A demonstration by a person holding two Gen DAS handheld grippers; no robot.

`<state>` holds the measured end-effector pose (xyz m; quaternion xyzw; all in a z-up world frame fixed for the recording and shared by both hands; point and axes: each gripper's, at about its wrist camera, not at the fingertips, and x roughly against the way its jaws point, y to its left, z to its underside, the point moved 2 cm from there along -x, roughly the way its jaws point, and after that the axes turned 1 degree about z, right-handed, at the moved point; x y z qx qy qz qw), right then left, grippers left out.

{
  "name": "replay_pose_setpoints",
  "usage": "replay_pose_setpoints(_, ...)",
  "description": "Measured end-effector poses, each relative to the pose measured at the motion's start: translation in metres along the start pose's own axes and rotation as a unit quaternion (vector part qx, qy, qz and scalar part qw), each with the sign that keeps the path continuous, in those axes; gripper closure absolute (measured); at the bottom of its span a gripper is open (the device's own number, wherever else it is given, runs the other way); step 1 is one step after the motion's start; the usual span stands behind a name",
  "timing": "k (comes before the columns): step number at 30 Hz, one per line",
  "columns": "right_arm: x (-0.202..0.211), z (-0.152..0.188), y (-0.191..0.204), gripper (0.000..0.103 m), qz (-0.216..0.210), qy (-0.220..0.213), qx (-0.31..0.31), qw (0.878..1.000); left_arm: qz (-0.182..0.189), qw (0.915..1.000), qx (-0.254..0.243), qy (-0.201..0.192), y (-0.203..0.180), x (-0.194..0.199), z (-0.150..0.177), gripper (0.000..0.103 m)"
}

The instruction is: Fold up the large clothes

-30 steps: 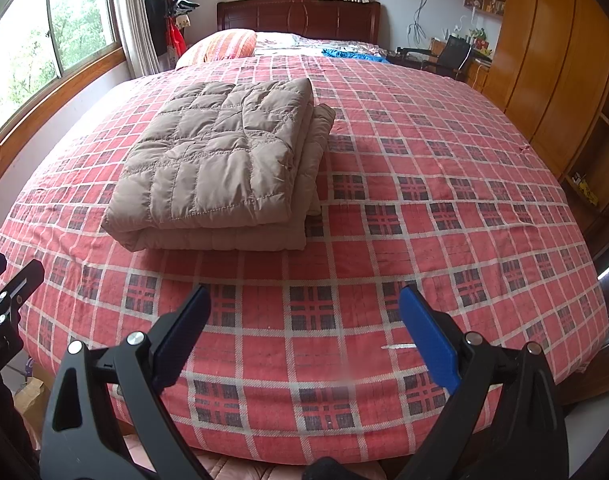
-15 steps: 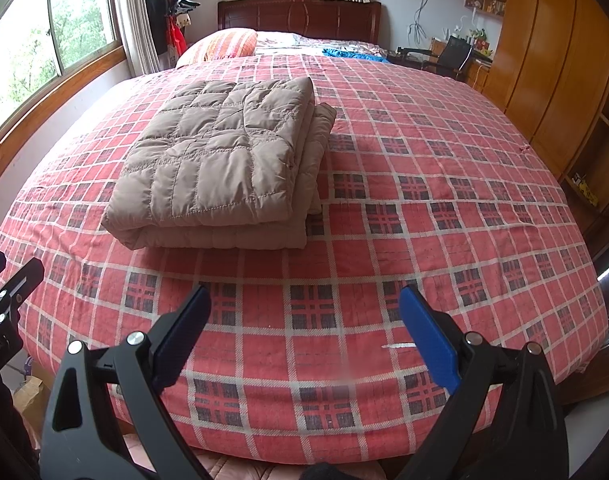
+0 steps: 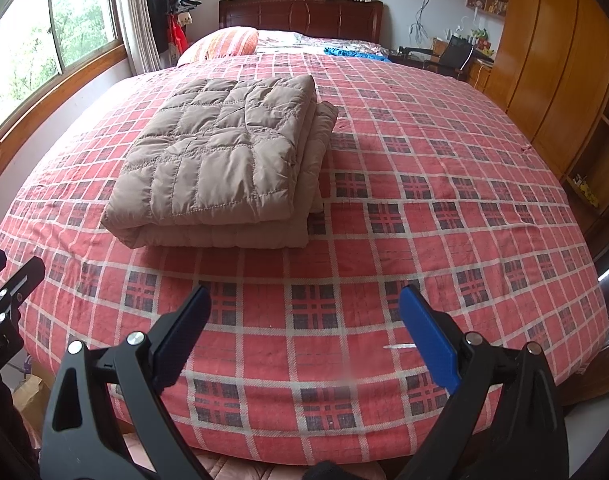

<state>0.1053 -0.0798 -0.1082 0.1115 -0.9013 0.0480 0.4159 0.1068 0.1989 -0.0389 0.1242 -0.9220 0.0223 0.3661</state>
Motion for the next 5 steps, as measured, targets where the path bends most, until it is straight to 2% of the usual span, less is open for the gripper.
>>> replay_pose_setpoints(5,-0.0032,-0.0018,-0.0046,0.008,-0.003,0.003,-0.002,1.000,0.000,1.0000,0.001,0.001,0.0001,-0.0005,-0.0002,0.015)
